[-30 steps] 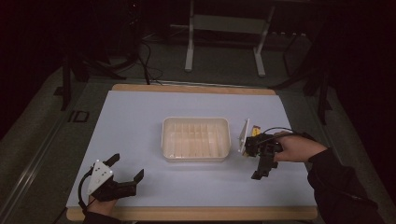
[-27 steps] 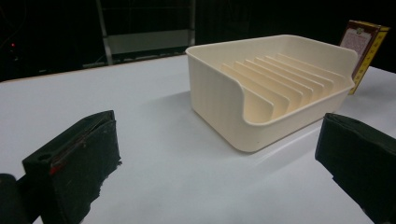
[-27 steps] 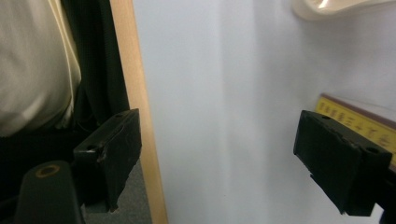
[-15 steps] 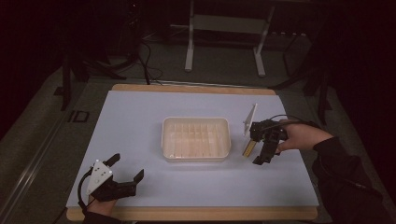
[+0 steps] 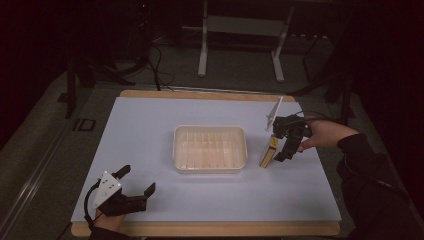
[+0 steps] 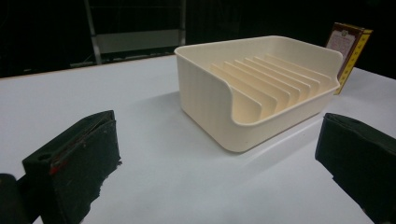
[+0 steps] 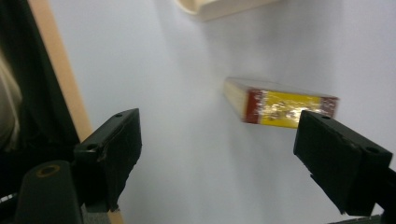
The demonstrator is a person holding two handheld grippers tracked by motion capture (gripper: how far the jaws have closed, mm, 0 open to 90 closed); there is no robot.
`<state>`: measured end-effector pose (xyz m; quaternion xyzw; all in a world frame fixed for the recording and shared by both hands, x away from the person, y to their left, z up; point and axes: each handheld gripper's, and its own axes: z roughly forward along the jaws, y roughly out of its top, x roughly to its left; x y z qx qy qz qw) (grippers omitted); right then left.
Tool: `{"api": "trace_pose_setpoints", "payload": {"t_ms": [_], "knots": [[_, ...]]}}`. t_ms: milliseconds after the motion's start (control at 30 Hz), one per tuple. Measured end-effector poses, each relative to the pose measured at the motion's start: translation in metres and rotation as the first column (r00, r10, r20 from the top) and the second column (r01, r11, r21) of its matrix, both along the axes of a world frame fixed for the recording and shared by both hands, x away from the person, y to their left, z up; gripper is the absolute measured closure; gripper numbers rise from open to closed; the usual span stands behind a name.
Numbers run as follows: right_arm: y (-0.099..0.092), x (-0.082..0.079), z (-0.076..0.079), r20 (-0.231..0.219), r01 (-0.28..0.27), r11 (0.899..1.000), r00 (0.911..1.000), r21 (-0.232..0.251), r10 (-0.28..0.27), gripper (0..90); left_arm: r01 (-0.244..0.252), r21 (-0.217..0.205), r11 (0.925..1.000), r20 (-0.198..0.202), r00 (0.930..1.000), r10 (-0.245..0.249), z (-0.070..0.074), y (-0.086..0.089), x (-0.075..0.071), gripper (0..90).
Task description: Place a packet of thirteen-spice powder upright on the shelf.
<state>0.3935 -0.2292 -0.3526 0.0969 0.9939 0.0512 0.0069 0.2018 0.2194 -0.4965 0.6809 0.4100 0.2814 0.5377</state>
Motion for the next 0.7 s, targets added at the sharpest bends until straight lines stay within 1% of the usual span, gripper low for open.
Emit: {"api": "trace_pose_setpoints", "payload": {"t_ms": [33,133,200,400,467,600,700], "knots": [[-0.002,0.005,-0.001,0.013,0.01,1.0,0.9999,0.003,-0.01,15.2,0.0,0.0,1.0,0.0,1.0,0.0,0.0,0.0,0.0,0.0],[-0.004,0.012,-0.002,0.022,0.023,1.0,0.9995,0.014,-0.023,15.2,0.001,-0.001,1.0,-0.002,1.0,-0.001,0.0,0.0,0.0,0.0],[-0.005,0.017,-0.003,0.016,0.029,0.999,0.9994,0.022,-0.03,15.2,0.001,-0.001,1.0,-0.002,1.0,-0.001,0.0,0.0,0.0,0.0],[-0.006,0.031,-0.012,-0.004,0.065,0.998,0.9979,0.001,-0.065,15.2,0.002,-0.002,1.0,-0.004,1.0,-0.002,-0.001,0.0,0.0,0.0],[-0.006,0.035,-0.016,-0.007,0.071,0.997,0.9975,-0.005,-0.071,15.2,0.003,-0.001,1.0,-0.002,1.0,-0.003,0.0,0.0,0.0,0.0],[-0.004,0.042,-0.022,-0.023,0.075,0.997,0.9969,0.001,-0.075,15.4,0.004,-0.002,1.0,0.0,1.0,-0.004,0.0,0.0,0.0,0.0],[-0.004,0.046,-0.027,-0.032,0.077,0.997,0.9965,-0.008,-0.077,16.3,0.005,0.001,1.0,0.0,1.0,-0.005,0.0,0.0,0.0,0.0]]}}
